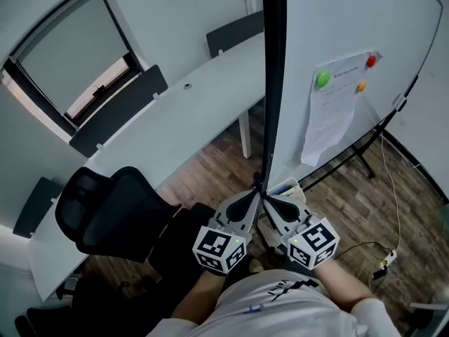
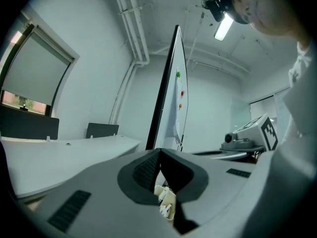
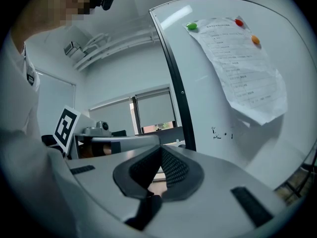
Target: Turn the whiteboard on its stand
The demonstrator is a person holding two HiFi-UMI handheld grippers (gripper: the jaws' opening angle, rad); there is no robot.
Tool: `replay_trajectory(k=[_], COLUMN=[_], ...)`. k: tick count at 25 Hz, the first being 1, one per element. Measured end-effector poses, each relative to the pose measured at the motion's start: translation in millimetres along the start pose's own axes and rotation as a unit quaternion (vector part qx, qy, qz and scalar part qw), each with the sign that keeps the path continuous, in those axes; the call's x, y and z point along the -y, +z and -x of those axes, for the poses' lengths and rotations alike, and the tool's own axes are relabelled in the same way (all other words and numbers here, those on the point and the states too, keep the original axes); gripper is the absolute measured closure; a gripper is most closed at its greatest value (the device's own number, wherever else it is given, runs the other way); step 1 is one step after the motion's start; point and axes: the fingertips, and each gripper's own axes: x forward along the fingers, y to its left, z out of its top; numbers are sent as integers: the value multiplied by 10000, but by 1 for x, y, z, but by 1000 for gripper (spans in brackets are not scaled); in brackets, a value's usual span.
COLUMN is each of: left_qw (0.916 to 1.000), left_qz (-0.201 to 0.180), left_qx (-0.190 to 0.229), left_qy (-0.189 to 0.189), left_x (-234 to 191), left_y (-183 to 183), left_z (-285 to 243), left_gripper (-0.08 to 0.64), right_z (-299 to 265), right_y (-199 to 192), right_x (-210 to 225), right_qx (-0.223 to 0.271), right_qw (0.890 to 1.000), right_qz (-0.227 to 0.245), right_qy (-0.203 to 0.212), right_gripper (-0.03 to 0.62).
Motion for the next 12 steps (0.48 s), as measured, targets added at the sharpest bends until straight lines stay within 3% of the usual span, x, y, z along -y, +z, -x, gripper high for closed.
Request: replay_trajectory(k=[12], left_qw=[10000], left_qz=[15], left_qx=[64], left_qy=[64], left_x=[0], left_y=[3], left_z=[-2], left_gripper=[548], right_z=[0], right_y=[5], right_x=[4], right_qx=[17], right_qw=[10000], right_qz=[63], right_qy=[-61], right_gripper=[581])
